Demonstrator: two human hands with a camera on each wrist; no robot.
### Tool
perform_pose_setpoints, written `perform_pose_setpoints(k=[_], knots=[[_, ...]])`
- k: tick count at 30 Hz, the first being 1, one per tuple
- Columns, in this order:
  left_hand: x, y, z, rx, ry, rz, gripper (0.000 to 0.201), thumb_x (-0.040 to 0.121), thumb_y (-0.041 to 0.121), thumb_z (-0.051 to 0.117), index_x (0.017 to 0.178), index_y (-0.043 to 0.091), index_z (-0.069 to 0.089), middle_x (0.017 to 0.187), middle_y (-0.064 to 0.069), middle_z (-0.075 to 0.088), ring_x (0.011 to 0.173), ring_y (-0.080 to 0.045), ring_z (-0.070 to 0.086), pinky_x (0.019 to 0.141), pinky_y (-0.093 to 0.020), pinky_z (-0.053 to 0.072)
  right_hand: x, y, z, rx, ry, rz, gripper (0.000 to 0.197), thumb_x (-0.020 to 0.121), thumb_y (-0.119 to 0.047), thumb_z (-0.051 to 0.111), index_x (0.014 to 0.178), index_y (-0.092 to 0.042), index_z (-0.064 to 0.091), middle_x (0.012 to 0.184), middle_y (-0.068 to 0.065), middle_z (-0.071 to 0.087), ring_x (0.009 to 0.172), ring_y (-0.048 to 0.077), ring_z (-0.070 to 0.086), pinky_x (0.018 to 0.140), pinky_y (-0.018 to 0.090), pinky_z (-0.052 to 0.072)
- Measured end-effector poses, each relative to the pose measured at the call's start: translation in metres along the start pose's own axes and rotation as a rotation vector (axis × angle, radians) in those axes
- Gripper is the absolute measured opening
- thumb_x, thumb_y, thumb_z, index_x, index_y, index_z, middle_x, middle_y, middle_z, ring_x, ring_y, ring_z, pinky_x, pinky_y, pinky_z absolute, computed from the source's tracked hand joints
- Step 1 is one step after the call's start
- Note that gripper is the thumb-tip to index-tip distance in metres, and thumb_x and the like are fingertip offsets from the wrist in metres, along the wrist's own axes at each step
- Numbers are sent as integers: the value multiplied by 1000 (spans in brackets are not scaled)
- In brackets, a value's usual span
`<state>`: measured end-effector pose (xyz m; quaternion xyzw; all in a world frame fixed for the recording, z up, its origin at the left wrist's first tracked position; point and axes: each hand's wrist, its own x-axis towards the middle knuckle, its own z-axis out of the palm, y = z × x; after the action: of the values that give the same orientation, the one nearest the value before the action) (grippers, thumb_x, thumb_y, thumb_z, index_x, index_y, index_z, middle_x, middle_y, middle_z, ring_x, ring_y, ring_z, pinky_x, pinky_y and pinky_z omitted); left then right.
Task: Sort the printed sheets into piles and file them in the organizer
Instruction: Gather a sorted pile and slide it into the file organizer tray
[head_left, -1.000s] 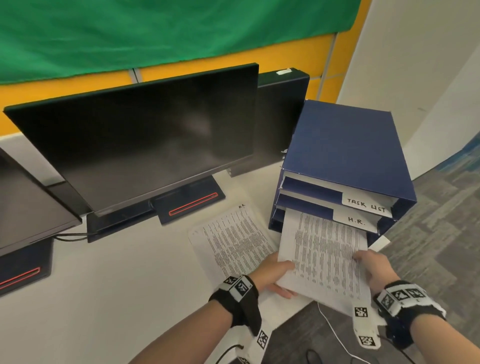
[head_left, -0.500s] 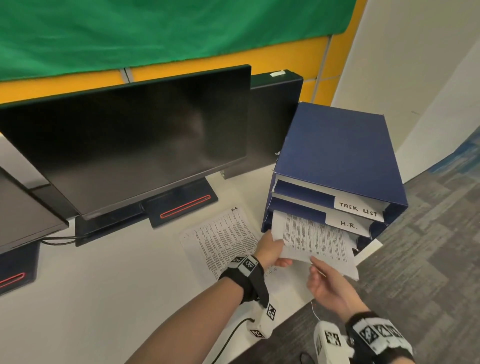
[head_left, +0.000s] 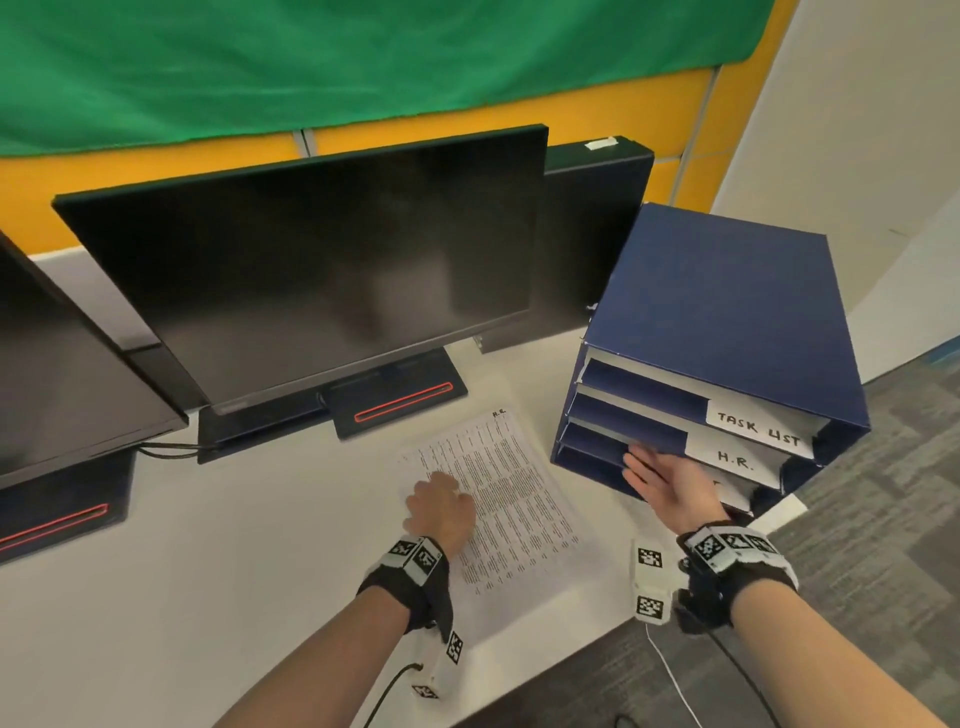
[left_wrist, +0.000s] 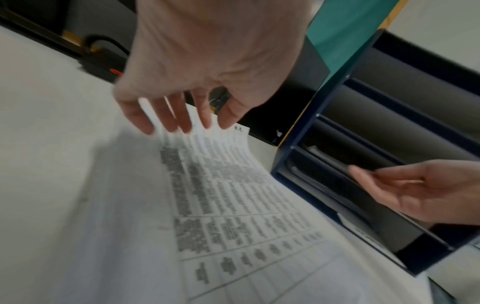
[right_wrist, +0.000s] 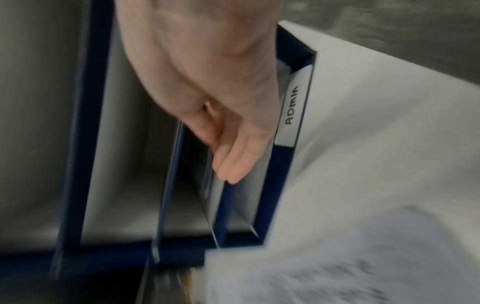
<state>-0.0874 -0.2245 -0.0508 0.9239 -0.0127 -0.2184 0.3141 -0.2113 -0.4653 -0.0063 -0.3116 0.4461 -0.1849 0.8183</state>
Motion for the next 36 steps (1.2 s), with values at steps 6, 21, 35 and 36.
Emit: perform_pose_setpoints(k=[6, 21, 35, 36], knots=[[18, -19, -15, 25, 69, -357, 51, 89, 24, 52, 134, 8, 33, 136, -15, 34, 123, -33, 37, 105, -39, 31, -6, 83, 17, -1242, 46, -112, 37, 91, -17, 47, 127, -8, 53, 126, 16, 56, 112, 32, 54, 97, 44, 46], [34, -45, -20, -358, -159, -430, 73, 68, 37, 54, 132, 5, 41, 129, -16, 50, 114, -38, 50, 99, -40, 39, -35, 111, 42, -1098, -212, -146, 23, 87, -2, 42, 100, -19, 53, 103, 12, 65, 90, 29, 66, 82, 48, 56], [-24, 24, -49, -690, 211, 477, 20, 96, 7, 39, 112, 20, 37, 116, -7, 46, 104, -13, 50, 84, -13, 45, -77, 70, 100, -481, -280, -386, 44, 87, 1, 53, 116, -32, 57, 120, 1, 60, 111, 19, 55, 95, 41, 45], [-24, 20, -45, -679, 201, 464, 20, 97, 6, 37, 111, 20, 37, 116, -8, 46, 103, -13, 50, 84, -15, 45, -77, 71, 100, -487, -269, -381, 45, 87, 1, 52, 116, -33, 56, 122, 1, 58, 112, 20, 53, 96, 41, 43]])
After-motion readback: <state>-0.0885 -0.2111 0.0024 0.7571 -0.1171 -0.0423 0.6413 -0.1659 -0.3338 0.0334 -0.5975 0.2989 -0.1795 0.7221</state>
